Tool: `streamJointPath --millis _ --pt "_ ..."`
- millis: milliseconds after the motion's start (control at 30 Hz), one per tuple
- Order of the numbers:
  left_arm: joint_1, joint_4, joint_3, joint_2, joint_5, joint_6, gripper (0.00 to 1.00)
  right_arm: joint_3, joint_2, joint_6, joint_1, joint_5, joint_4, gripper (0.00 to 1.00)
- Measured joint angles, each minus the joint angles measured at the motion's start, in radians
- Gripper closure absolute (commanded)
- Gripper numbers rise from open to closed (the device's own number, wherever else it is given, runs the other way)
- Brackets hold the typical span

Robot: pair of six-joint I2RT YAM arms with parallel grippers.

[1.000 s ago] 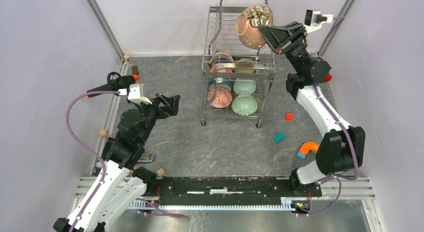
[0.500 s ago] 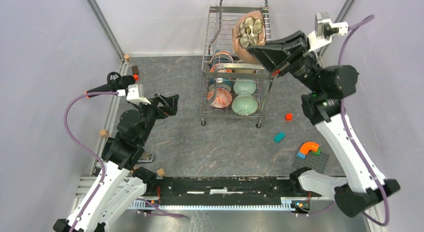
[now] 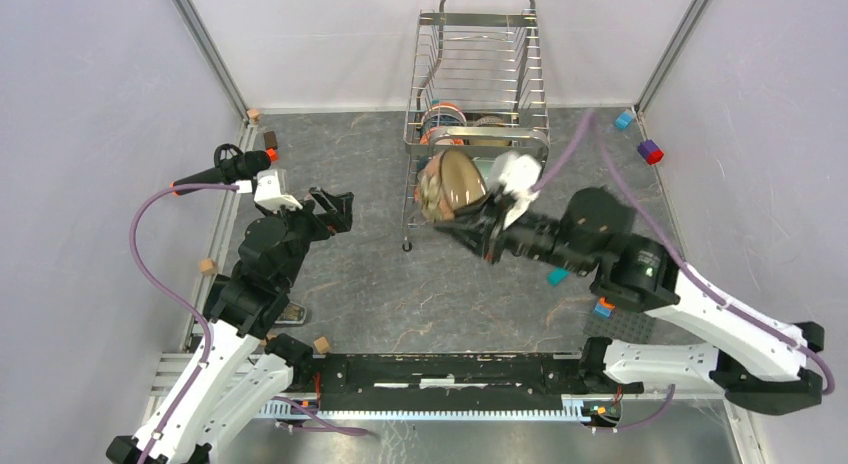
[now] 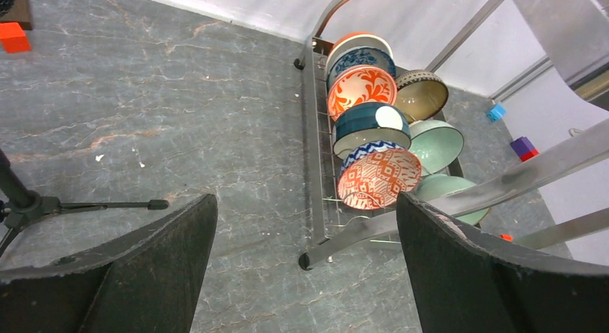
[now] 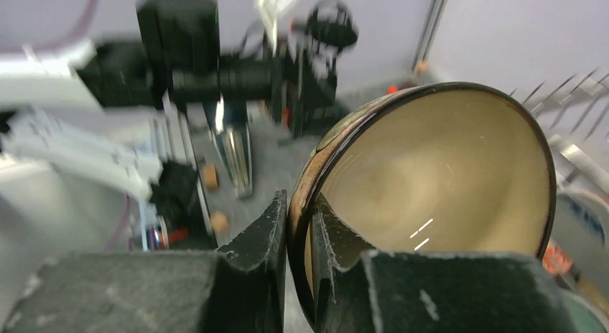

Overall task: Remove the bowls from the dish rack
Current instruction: Place the bowl at the center of the board.

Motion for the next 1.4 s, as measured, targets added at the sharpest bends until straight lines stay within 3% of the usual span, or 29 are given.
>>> streamJointPath --millis 233,367,567,867,1067,1400 --pt "0.000 -0.030 0.009 0.005 -0.026 0.009 0.00 -0.147 0.001 -0.150 0.326 0.319 -0.152 1.00" --pt "-0.004 -0.042 0.010 0.005 -0.045 0.010 0.00 -0.236 0.003 -0.189 0.434 0.448 -0.153 1.00" --pt "-0.028 -0.076 0.028 0.018 -0.107 0.042 0.00 -0.416 0.031 -0.208 0.464 0.585 -0.109 1.00" --pt "-0.029 -0.201 0.050 0.007 -0.151 0.064 0.00 -0.685 0.053 -0.204 0.464 0.656 -0.038 1.00" --pt "-0.029 -0.240 0.053 -0.057 -0.066 0.037 0.00 -0.766 0.100 -0.208 0.464 0.664 0.075 1.00" --pt "-0.031 -0.461 0.069 0.040 0.106 -0.150 0.00 -0.867 0.179 -0.219 0.456 0.624 0.211 1.00"
